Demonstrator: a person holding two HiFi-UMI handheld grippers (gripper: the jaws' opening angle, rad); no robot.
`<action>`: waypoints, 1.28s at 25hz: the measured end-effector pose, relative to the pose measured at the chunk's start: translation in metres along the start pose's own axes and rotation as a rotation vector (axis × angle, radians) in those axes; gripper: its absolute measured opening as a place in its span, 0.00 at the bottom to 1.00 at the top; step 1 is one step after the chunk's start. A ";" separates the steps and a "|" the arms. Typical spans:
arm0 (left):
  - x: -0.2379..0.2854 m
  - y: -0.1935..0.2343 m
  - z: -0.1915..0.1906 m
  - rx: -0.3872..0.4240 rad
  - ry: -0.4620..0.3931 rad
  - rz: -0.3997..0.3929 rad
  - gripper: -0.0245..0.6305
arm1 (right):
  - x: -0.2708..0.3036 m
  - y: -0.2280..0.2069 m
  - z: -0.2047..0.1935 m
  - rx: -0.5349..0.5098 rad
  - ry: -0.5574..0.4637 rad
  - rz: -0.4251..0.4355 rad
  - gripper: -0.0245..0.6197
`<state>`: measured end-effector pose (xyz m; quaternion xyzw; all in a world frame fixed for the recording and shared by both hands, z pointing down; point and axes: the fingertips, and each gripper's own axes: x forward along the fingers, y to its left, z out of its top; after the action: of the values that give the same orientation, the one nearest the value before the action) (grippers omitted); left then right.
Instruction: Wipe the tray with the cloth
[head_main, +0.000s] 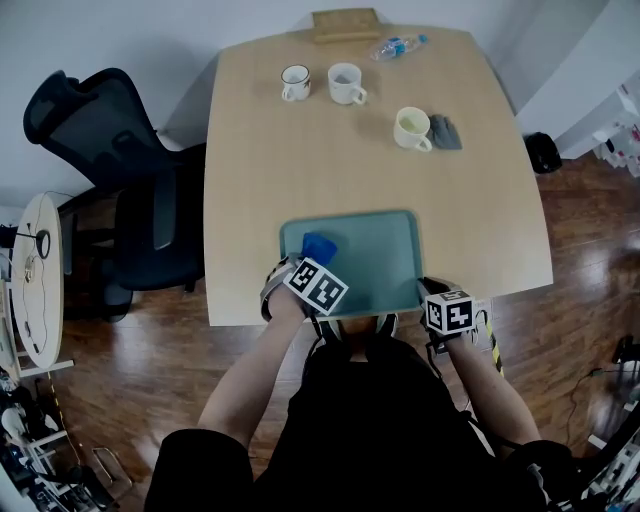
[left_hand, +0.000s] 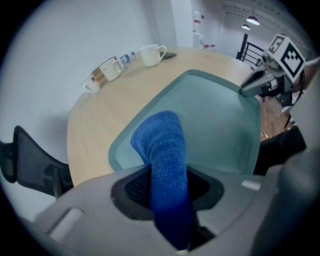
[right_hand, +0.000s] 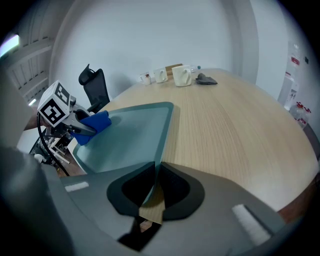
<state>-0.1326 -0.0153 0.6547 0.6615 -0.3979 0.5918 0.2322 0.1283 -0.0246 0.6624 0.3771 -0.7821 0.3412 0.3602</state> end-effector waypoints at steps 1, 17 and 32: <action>0.001 -0.007 0.010 0.026 -0.007 -0.005 0.27 | 0.000 0.000 0.000 0.000 -0.002 0.001 0.10; 0.009 -0.146 0.175 0.353 -0.137 -0.172 0.27 | -0.002 0.000 0.001 0.005 -0.027 -0.001 0.10; -0.005 -0.077 0.048 0.119 -0.156 -0.211 0.27 | -0.001 -0.006 -0.004 0.009 -0.013 -0.001 0.10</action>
<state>-0.0419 -0.0074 0.6534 0.7564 -0.3071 0.5333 0.2217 0.1346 -0.0238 0.6646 0.3813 -0.7826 0.3422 0.3537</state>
